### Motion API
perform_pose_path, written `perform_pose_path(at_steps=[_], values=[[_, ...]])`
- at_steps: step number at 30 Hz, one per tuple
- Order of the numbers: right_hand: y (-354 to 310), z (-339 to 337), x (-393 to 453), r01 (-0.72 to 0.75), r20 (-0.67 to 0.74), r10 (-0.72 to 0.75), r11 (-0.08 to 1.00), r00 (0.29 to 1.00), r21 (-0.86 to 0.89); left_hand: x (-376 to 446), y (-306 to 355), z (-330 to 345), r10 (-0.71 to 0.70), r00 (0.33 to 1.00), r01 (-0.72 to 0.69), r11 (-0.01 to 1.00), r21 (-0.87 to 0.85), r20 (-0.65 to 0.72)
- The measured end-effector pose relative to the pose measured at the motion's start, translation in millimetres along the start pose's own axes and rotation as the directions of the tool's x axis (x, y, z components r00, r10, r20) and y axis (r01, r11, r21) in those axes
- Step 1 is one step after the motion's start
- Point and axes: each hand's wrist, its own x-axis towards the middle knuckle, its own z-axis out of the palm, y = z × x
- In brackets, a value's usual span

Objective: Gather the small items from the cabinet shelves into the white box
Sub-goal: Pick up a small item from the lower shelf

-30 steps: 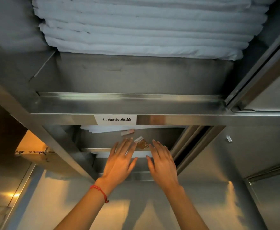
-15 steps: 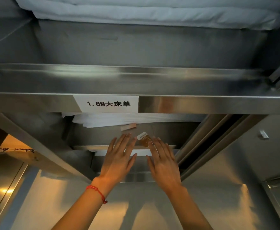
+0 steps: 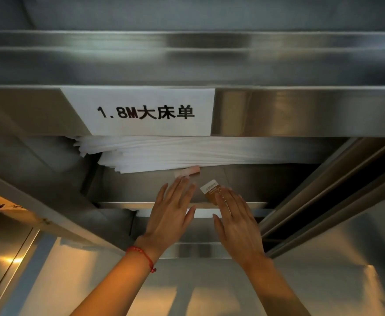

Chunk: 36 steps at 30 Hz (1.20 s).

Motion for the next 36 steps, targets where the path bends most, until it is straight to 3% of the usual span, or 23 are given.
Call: perform_pose_path(at_steps=[8,20,36], values=[[6.6,29.4,7.1,0.026,0.044,-0.026,1.0,0.999,0.0,8.3,-12.1,27.4,0.002,0.999,-0.002,1.0,0.019,0.047],[9.5,49.9,24.0,0.046,0.023,-0.046,0.999,0.999,-0.016,37.0,-19.9,51.9,0.033,0.997,-0.035,0.999,-0.027,-0.07],[16.5,67.2,34.6,0.117,-0.042,-0.119,0.992,0.992,-0.045,50.2,-30.1,71.3,0.012,1.0,-0.012,0.999,-0.049,0.002]])
